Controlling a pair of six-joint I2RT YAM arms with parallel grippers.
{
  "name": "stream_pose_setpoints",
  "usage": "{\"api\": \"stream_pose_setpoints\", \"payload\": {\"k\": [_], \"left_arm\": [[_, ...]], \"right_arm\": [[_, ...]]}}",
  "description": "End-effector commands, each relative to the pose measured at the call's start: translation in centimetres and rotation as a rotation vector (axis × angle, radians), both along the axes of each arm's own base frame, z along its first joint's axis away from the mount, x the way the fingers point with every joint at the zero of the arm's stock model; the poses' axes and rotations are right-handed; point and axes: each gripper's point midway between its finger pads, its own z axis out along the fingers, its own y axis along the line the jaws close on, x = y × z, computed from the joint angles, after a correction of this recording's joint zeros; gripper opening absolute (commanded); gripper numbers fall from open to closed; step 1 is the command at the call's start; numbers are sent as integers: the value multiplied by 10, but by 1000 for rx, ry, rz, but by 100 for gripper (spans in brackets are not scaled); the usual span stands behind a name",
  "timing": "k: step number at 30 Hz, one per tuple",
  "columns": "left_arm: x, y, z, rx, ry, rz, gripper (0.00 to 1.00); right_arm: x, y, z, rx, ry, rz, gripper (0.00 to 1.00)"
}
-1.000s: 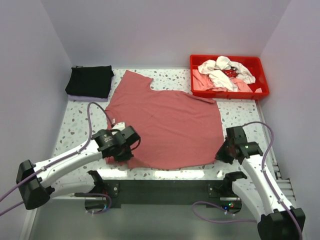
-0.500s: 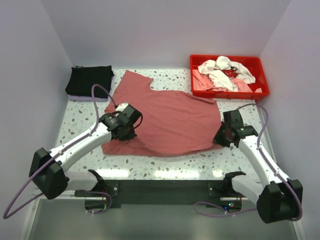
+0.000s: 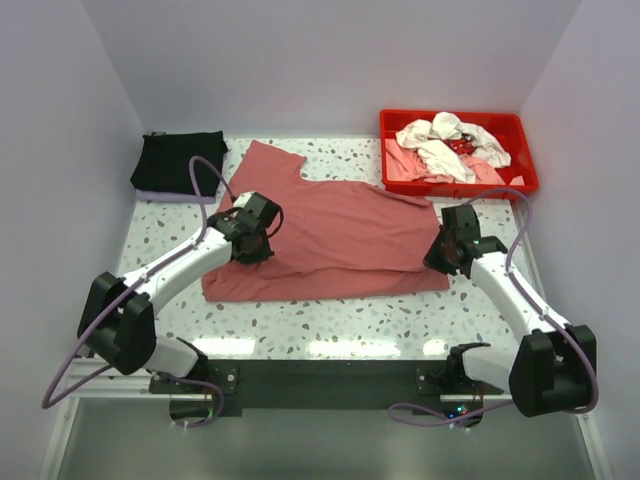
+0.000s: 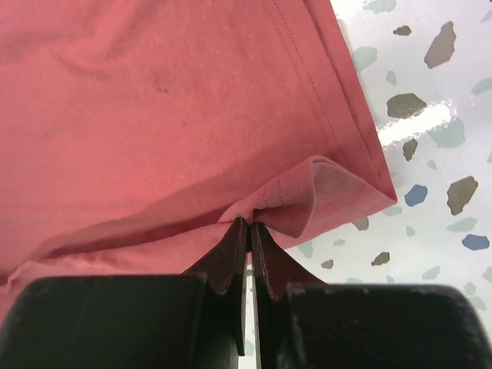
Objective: Fold and stack the t-shirts
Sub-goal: Fold the tshirt
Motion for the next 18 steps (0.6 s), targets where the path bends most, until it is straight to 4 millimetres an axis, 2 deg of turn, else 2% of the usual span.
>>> {"api": "stream_pose_setpoints", "payload": {"k": [1, 7, 9, 12, 13, 14, 15, 16, 17, 18], "left_arm": [[26, -8, 11, -23, -64, -20, 0], [45, 4, 7, 5, -86, 33, 0], [54, 9, 5, 10, -103, 61, 3], [67, 12, -1, 14, -105, 82, 13], [71, 13, -1, 17, -107, 90, 16], [79, 17, 2, 29, -120, 113, 38], [84, 18, 4, 27, -131, 118, 53], [91, 21, 9, 21, -147, 132, 70], [93, 21, 11, 13, -150, 135, 96], [95, 22, 15, 12, -152, 138, 100]], "right_arm": [[28, -2, 15, -12, -94, -22, 4], [43, -8, 9, -48, -89, -44, 10], [47, -14, 4, -77, -73, -61, 22], [56, -22, 2, -119, -56, -86, 50], [55, -23, 2, -124, -44, -87, 71], [59, -21, 6, -122, -50, -83, 78], [60, -20, 9, -120, -54, -72, 85], [61, -18, 12, -112, -62, -60, 99], [62, -14, 15, -95, -71, -42, 99], [62, -12, 20, -91, -88, -13, 99]]}}
